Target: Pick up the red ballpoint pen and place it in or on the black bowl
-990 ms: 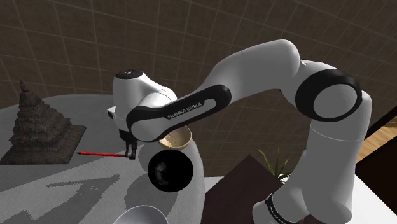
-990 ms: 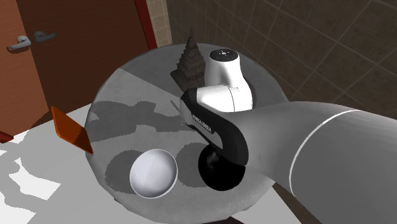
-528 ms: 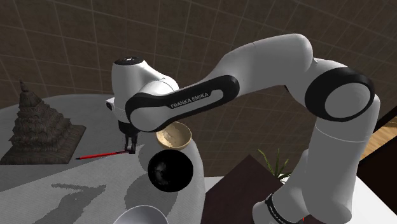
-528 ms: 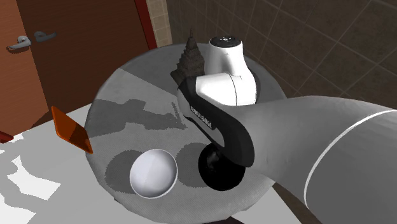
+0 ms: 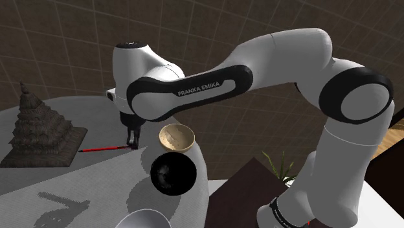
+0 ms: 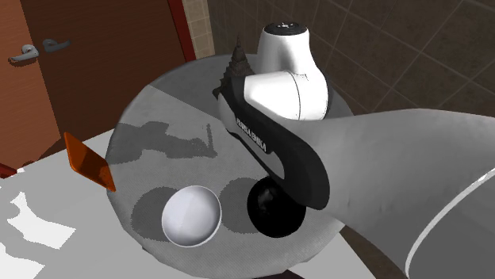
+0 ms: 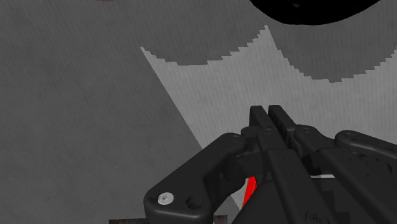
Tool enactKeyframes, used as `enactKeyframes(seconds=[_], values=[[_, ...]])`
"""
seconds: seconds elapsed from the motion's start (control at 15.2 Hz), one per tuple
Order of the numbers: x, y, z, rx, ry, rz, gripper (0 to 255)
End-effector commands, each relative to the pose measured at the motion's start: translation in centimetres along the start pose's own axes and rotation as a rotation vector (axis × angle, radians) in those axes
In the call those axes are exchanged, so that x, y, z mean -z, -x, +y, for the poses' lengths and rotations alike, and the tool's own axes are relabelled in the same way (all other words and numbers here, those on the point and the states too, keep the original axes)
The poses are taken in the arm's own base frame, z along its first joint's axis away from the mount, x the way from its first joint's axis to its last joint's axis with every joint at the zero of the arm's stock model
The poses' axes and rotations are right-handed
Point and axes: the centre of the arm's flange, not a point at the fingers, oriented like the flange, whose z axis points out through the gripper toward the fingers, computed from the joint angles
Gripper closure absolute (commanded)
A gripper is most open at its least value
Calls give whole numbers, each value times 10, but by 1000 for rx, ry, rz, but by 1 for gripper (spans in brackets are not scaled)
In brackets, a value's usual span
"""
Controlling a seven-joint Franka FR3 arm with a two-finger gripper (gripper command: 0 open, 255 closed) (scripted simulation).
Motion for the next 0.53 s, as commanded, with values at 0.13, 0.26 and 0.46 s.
enactKeyframes(seconds=[0.13, 0.26, 0.46], values=[[22, 1, -1, 0, 0, 0, 255], [22, 26, -9, 0, 0, 0, 255], [22, 64, -20, 0, 0, 0, 255]])
